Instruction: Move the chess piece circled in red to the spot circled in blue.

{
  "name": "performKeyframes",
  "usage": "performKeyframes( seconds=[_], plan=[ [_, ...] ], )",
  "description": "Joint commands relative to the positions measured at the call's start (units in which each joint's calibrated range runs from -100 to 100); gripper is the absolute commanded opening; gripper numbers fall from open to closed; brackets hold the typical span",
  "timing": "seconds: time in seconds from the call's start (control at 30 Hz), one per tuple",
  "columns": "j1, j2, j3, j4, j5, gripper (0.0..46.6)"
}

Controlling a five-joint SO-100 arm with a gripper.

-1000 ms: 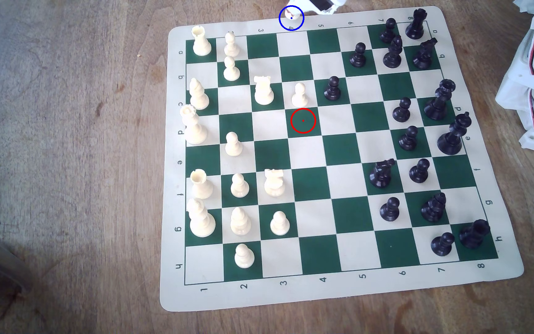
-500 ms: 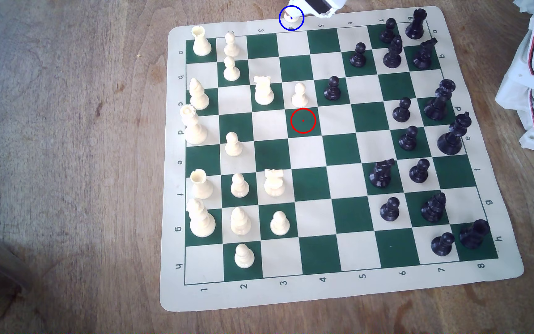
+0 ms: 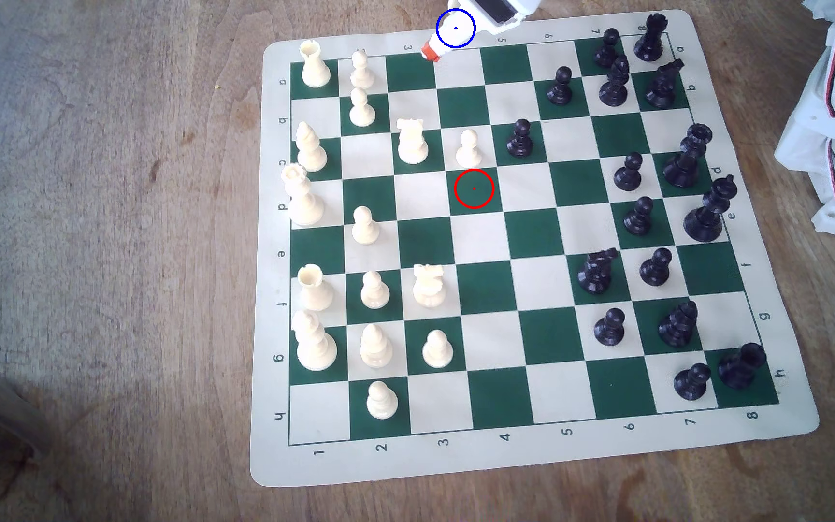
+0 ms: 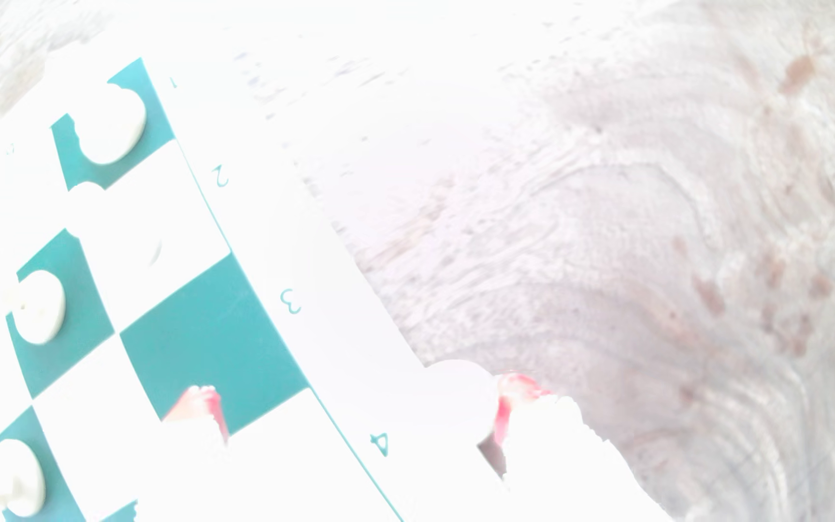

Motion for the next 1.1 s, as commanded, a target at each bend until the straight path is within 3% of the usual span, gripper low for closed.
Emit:
performKeyframes(
  seconds=[0.0, 0.3, 0.4, 0.43, 0.47, 0.57, 0.6, 0.63, 0.7, 0.73, 0.77, 0.8, 1.07],
  plan=[
    [0.85, -6.65, -2.70, 3.38, -0.05, 30.1],
    [3.27, -21.50, 3.74, 11.65, 1.22, 29.1],
    [1.08, -28.55, 8.09, 13.70, 1.07, 25.7],
    [-0.09, -30.33, 9.54, 13.70, 0.88, 23.9],
    [-3.22, -34.07, 13.17, 13.45, 0.29, 19.0],
    [-9.09, -38.91, 17.61, 13.21, -0.49, 16.0],
    [-11.28, -40.69, 18.88, 13.21, -0.98, 13.9],
    [-15.89, -44.25, 22.05, 12.47, -1.81, 8.5],
    [-19.64, -47.73, 25.77, 11.00, -2.05, 6.5],
    [-21.13, -49.43, 28.67, 7.88, -2.34, 5.8],
    [-22.38, -52.83, 37.46, -4.73, -3.22, 1.5],
    [-22.46, -53.68, 41.63, -12.02, -3.52, 0.3],
    [-25.59, -72.01, 60.94, -44.94, -3.37, 0.2]
  ],
)
